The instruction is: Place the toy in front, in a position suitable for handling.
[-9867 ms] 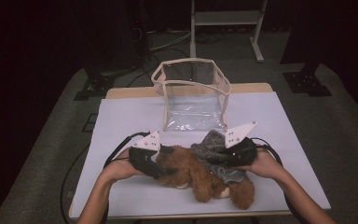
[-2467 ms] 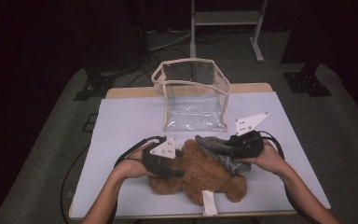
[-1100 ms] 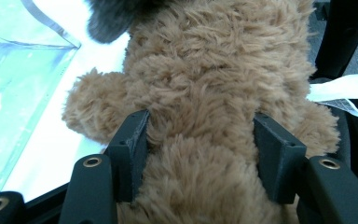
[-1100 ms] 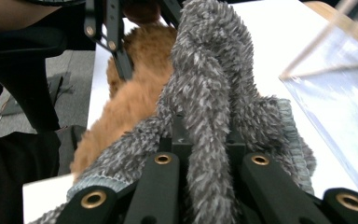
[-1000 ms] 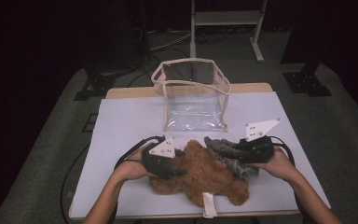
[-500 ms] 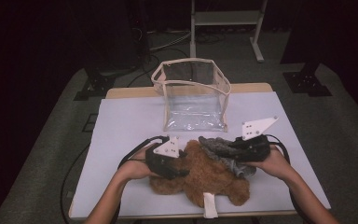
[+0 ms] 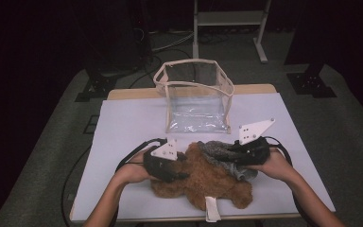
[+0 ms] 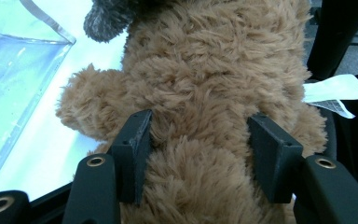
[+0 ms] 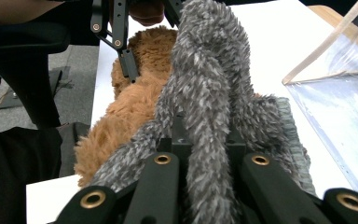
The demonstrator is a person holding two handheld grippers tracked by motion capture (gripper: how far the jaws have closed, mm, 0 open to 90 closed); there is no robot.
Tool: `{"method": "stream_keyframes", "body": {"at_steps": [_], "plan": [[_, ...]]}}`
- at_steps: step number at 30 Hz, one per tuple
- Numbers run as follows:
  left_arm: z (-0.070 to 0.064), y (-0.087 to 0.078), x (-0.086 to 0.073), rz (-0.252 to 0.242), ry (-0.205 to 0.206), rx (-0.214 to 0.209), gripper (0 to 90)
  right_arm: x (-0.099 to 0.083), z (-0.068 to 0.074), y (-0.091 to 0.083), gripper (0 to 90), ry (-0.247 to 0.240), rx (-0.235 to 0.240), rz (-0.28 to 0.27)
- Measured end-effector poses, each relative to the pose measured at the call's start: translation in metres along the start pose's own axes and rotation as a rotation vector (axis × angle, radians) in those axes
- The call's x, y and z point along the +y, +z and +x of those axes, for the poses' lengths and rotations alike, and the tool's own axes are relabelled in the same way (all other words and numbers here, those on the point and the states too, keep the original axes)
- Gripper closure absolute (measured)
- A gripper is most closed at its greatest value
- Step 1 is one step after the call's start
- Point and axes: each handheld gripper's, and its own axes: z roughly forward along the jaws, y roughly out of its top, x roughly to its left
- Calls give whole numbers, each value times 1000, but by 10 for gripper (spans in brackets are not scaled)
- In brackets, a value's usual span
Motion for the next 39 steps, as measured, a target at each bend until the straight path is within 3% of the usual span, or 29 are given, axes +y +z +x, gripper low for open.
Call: {"method": "stream_keyframes", "body": {"at_steps": [8,12,18,25,33,39], "plan": [[-1,1,-2,-12,-2,1,439,-30,-6,-14,805,91,-18,-43],[-2,5,3,-3,7,4,446,-18,-4,-10,805,63,-20,-27],[-1,5,4,21,5,31,437,6,-1,16,803,-4,20,-7],[0,1,-1,-18,-12,17,423,-6,-5,3,804,33,2,-6],[0,5,2,5,-6,36,423,4,2,6,804,-11,0,7],[3,4,3,1,-18,21,415,-12,-1,-10,803,39,-8,-2]]}}
